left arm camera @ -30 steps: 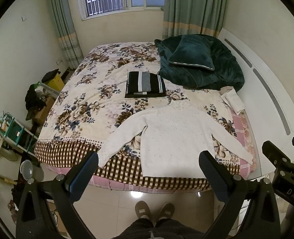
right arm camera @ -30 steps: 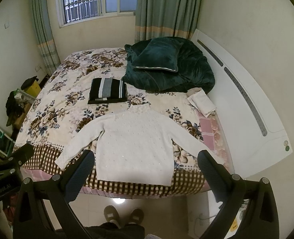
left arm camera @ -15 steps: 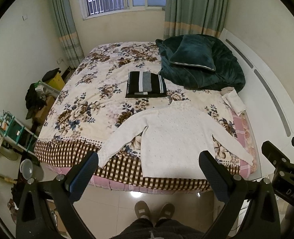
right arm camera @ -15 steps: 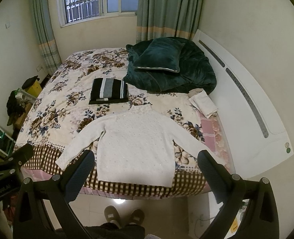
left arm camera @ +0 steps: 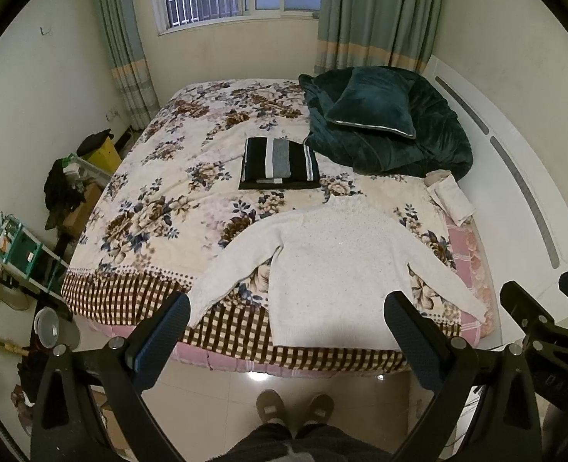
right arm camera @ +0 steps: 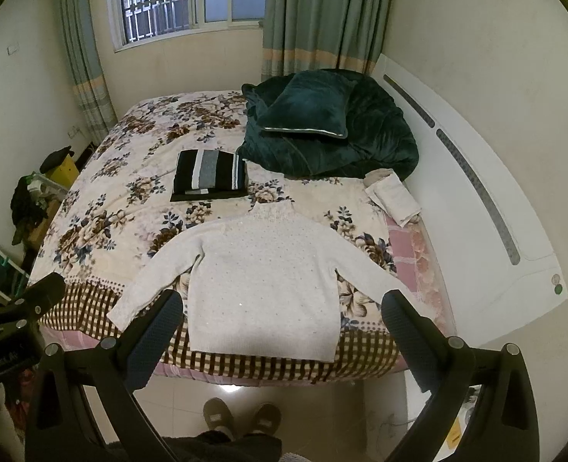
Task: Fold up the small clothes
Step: 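Grasp the white sweater's sleeve cuff with the right gripper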
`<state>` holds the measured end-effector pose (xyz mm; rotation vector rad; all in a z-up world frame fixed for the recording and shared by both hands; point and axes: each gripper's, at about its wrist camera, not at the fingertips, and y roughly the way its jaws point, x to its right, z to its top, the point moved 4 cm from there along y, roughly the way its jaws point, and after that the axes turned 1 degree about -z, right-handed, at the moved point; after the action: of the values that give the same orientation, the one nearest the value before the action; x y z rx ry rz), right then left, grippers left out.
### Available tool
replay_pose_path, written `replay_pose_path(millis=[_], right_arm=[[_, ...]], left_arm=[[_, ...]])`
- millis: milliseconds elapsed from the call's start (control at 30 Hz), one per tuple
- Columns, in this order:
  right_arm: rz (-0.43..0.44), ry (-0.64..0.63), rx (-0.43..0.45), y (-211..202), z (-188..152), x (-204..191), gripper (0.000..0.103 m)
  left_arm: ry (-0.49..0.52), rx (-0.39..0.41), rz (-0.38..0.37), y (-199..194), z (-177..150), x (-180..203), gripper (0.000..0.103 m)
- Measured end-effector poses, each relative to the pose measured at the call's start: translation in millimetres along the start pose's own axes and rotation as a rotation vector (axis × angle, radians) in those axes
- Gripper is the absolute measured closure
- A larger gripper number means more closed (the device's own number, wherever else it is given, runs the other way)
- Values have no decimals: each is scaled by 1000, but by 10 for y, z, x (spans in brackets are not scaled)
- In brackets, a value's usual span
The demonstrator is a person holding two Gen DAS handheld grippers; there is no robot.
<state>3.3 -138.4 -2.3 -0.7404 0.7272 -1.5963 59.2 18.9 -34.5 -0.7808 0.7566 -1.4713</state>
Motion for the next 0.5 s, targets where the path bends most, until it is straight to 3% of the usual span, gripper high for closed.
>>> replay_pose_path(millis=[133, 267, 333, 433, 500], right_arm=[[-7, 61, -1, 197, 7, 103, 0], [-41, 169, -21, 718, -76, 406, 0], [-86, 252, -33, 1089, -161, 687, 1], [-134, 381, -98, 1703, -357, 1177, 15], [-168, 480, -152, 2202, -583, 1593, 17]], left_arm=[[21, 28, 36, 262, 127, -6, 0], [51, 26, 52, 711, 228, 54, 0], [88, 16, 82, 1107, 292, 180, 0], [133, -21, 128, 1628, 344, 381, 0], [148, -43, 137, 1952, 365, 528, 0]])
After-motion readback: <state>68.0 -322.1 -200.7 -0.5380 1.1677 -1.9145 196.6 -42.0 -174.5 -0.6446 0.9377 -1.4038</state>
